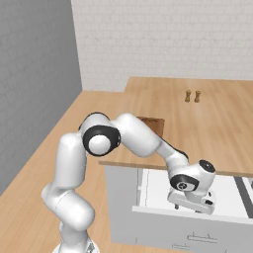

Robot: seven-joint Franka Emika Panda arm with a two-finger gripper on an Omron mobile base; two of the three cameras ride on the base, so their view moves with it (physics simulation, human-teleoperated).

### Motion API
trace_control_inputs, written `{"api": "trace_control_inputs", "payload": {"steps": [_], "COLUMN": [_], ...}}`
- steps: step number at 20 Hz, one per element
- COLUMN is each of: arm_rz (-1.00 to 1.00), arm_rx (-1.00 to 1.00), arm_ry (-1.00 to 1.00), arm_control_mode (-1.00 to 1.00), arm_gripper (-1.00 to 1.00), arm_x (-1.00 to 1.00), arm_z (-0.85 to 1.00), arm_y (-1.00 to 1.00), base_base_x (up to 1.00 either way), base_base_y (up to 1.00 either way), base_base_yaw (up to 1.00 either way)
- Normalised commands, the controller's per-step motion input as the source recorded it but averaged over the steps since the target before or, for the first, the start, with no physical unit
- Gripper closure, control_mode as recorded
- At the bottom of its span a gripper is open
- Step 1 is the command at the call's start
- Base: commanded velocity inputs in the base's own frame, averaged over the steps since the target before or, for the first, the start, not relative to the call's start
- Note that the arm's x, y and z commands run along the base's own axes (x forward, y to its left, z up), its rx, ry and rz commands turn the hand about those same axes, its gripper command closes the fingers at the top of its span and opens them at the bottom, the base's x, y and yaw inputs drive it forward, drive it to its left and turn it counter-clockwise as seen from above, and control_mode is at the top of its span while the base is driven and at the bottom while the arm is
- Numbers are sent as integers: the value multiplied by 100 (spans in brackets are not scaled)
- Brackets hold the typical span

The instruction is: Pick up the knife from the drawer and place it on the cutting board. Then place the meat from the plate to the cutting board.

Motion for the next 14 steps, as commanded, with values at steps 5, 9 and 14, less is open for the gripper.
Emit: {"api": "trace_control_inputs", "payload": {"steps": [5,9,14], "arm_rz": [0,0,0], "arm_rx": [-4,-2,0], "arm_ry": [18,14,4], "arm_control_mode": [-100,-100,-100], "arm_gripper": [-100,-100,-100], "arm_x": [-41,-63,-97], "arm_z": [-5,-17,-12], "arm_y": [0,0,-1], "base_base_x": [0,0,0], "base_base_y": [0,0,0], "base_base_yaw": [0,0,0]}}
